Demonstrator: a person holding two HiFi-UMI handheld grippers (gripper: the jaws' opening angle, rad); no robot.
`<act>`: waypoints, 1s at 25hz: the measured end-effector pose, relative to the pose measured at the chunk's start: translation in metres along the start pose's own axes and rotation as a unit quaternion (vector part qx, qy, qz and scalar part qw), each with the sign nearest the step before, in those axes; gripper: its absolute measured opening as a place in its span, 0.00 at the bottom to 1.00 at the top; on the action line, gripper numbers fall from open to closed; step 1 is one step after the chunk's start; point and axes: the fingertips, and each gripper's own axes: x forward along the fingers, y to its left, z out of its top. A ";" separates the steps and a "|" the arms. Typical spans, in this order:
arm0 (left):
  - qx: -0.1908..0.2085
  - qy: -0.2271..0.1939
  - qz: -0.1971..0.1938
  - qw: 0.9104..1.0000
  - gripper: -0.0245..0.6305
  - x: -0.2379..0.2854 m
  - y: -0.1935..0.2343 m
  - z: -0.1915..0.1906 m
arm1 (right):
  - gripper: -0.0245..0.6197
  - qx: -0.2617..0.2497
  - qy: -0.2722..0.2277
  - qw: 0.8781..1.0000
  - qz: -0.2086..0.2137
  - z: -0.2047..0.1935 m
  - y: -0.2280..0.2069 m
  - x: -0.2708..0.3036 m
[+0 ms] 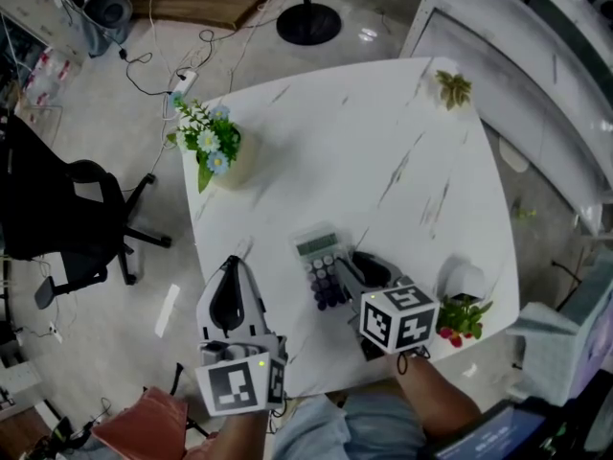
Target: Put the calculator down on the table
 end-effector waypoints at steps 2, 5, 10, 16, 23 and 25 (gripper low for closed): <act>0.001 0.004 -0.002 1.000 0.05 -0.001 -0.002 -0.001 | 0.27 -0.005 -0.004 1.000 -0.002 0.001 0.001 -0.002; 0.003 -0.001 -0.005 1.000 0.05 -0.003 -0.005 0.003 | 0.27 -0.016 -0.016 1.000 -0.001 0.007 0.005 -0.007; 0.006 -0.016 -0.011 1.000 0.05 -0.019 -0.015 0.021 | 0.26 -0.052 -0.055 0.997 0.004 0.031 0.026 -0.032; 0.007 -0.062 -0.017 0.998 0.05 -0.046 -0.032 0.067 | 0.18 -0.152 -0.151 0.977 0.004 0.085 0.069 -0.087; 0.027 -0.145 -0.023 0.989 0.05 -0.087 -0.055 0.140 | 0.07 -0.250 -0.276 0.928 -0.002 0.148 0.118 -0.171; 0.034 -0.167 -0.027 0.985 0.05 -0.100 -0.064 0.157 | 0.07 -0.260 -0.300 0.918 -0.003 0.157 0.123 -0.195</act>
